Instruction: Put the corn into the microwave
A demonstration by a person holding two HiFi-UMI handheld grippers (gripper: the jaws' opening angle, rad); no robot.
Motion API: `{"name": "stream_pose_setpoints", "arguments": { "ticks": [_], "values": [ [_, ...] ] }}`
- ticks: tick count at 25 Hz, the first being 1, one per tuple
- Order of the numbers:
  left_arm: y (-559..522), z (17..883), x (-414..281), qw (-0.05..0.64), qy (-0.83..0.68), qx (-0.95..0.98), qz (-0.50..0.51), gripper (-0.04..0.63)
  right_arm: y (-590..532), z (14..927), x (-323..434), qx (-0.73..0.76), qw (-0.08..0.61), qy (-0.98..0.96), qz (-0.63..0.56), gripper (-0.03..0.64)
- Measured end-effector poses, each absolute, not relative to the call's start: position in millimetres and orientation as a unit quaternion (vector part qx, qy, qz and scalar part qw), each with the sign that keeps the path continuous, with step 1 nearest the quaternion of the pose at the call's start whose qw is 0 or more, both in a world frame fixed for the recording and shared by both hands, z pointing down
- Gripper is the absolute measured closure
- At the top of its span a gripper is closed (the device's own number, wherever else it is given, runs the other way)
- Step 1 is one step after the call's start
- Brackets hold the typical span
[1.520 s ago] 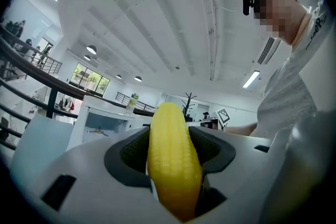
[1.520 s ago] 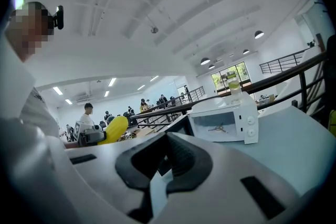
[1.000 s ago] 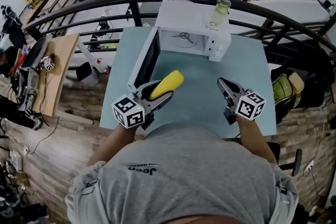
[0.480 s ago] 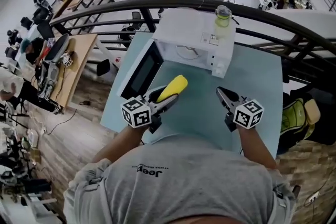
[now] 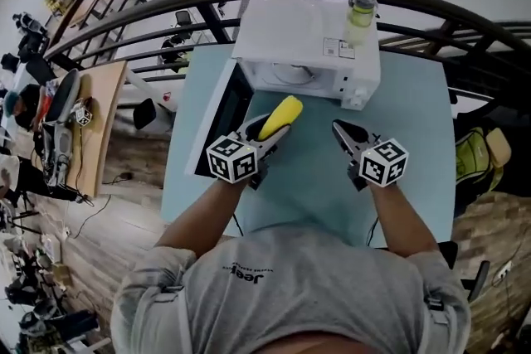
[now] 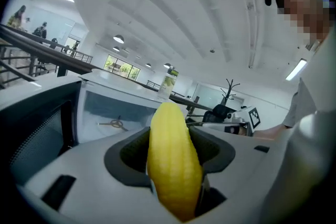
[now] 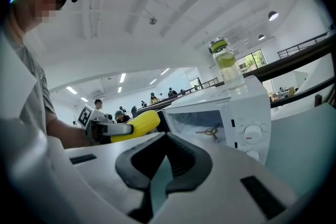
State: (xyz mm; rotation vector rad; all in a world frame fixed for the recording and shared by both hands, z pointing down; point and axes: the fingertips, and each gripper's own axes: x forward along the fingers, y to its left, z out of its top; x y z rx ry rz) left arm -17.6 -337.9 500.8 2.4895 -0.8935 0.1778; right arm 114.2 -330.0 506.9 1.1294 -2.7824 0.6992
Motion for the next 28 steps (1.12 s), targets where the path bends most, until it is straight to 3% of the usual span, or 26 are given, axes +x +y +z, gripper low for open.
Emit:
{"name": "stream_pose_setpoints", "arguments": {
  "ticks": [17, 28],
  "values": [
    [-479, 611, -6, 0.25, -0.436, 0.862, 0.062, 0.354, -453, 607, 62, 0.447, 0.097, -0.878, 0.138, 0.598],
    [-546, 646, -15, 0.222, -0.466, 0.852, 0.09, 0.354, -470, 649, 61, 0.471, 0.112, -0.864, 0.138, 0.598]
  ]
}}
